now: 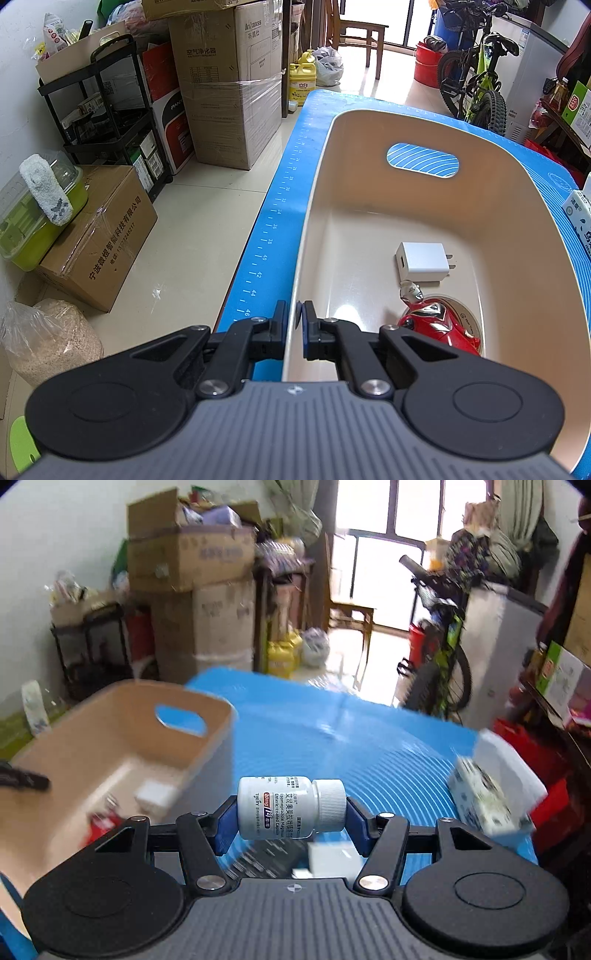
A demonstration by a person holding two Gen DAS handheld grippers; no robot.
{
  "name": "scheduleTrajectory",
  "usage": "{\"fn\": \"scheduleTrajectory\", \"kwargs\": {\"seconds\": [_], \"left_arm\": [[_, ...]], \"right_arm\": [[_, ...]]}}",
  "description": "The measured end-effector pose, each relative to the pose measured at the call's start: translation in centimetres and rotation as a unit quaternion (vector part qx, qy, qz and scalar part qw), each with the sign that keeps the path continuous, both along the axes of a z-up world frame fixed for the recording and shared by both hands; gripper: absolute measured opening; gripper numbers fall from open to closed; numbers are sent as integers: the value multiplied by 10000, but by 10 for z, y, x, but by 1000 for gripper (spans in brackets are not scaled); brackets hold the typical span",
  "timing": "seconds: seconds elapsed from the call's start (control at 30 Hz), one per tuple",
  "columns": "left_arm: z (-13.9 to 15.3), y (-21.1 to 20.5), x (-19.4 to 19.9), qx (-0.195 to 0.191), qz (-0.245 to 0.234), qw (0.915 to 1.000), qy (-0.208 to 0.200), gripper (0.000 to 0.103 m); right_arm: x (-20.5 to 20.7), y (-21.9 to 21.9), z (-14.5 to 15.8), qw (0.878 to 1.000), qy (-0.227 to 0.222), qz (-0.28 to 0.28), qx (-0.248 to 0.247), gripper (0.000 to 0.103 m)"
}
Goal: Organize rigid objects
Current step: 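Grasp the white pill bottle with the right gripper and drop it into the basket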
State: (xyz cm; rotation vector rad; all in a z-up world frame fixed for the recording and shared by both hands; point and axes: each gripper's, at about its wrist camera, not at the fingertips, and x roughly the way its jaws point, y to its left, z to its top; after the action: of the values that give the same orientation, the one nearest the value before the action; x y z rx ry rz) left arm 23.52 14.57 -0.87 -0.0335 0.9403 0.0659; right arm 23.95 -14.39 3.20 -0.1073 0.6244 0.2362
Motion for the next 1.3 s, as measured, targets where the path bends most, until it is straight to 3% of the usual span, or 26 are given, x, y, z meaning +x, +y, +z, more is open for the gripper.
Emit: {"fn": "scheduleTrajectory", "kwargs": {"seconds": [0.3,0.67,0.97,1.3], "left_arm": [[0,0,0,1,0,10000,-1,9],[0,0,0,14,-5,10000,0,9],[0,0,0,19,-5,10000,0,9],[0,-1,0,15,-4,10000,-1,9]], "right_arm": [[1,69,20,9967,-23,806,86,63],[-2,134,-12,9868,567,1437,-492,63],[-1,146,-39,9799,1100,1487,-743,64],[-7,132,-35,9844,838,1433,-575,72]]}}
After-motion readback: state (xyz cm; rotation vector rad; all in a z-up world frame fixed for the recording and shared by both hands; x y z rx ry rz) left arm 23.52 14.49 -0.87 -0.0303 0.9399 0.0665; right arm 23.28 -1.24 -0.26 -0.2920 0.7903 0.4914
